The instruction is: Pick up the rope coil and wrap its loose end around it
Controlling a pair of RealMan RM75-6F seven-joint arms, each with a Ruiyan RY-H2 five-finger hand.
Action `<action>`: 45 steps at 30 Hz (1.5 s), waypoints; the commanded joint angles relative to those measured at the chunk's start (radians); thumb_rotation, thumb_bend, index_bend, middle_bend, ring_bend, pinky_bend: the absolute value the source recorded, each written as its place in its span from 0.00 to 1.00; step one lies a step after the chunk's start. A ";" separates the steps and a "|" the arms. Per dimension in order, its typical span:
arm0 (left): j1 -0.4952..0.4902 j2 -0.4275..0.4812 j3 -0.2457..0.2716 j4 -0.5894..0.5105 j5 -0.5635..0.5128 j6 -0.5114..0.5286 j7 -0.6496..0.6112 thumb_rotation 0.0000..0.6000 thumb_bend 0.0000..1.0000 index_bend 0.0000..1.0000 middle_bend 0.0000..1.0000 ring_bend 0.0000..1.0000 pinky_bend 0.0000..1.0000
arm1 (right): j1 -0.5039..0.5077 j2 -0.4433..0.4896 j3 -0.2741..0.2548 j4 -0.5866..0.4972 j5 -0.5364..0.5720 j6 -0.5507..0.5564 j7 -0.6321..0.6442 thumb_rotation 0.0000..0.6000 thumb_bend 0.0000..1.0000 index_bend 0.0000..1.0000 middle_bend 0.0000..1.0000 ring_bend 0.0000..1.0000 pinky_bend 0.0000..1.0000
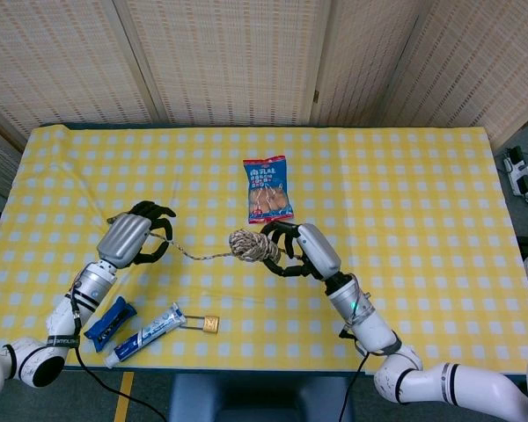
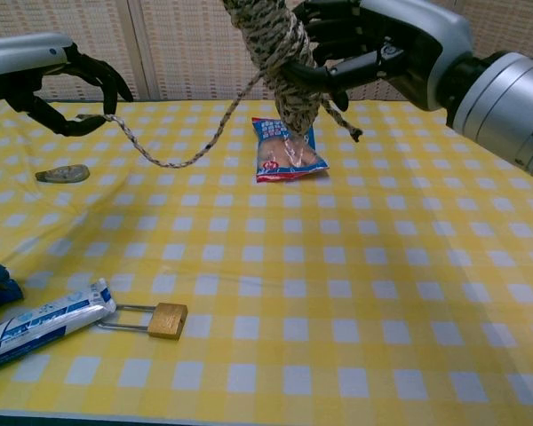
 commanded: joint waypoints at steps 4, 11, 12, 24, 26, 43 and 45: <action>-0.053 0.014 -0.028 -0.044 -0.023 -0.019 0.114 1.00 0.56 0.62 0.28 0.22 0.15 | 0.039 0.044 -0.044 -0.073 0.044 -0.079 -0.146 1.00 0.69 0.91 0.75 0.78 0.71; -0.087 -0.006 -0.047 -0.080 0.007 0.035 0.237 1.00 0.56 0.62 0.27 0.21 0.15 | 0.093 0.045 -0.056 -0.121 0.208 -0.174 -0.301 1.00 0.69 0.91 0.75 0.79 0.71; -0.090 -0.010 -0.047 -0.085 0.014 0.043 0.248 1.00 0.56 0.62 0.27 0.21 0.15 | 0.100 0.041 -0.055 -0.122 0.234 -0.182 -0.318 1.00 0.69 0.91 0.75 0.79 0.71; -0.127 -0.064 -0.036 -0.132 0.109 0.095 0.329 1.00 0.56 0.59 0.26 0.20 0.15 | 0.210 -0.043 -0.037 -0.091 0.517 -0.247 -0.436 1.00 0.70 0.91 0.75 0.79 0.71; -0.132 -0.071 -0.034 -0.135 0.120 0.099 0.342 1.00 0.56 0.59 0.26 0.20 0.15 | 0.228 -0.058 -0.039 -0.081 0.555 -0.247 -0.456 1.00 0.70 0.91 0.75 0.80 0.71; -0.115 -0.129 0.007 -0.153 0.152 0.146 0.336 1.00 0.56 0.59 0.23 0.17 0.14 | 0.264 -0.224 0.025 0.041 0.708 -0.171 -0.405 1.00 0.71 0.91 0.76 0.80 0.72; -0.111 -0.139 0.012 -0.150 0.155 0.152 0.332 1.00 0.56 0.58 0.21 0.16 0.14 | 0.260 -0.248 0.036 0.059 0.702 -0.174 -0.375 1.00 0.71 0.91 0.76 0.80 0.72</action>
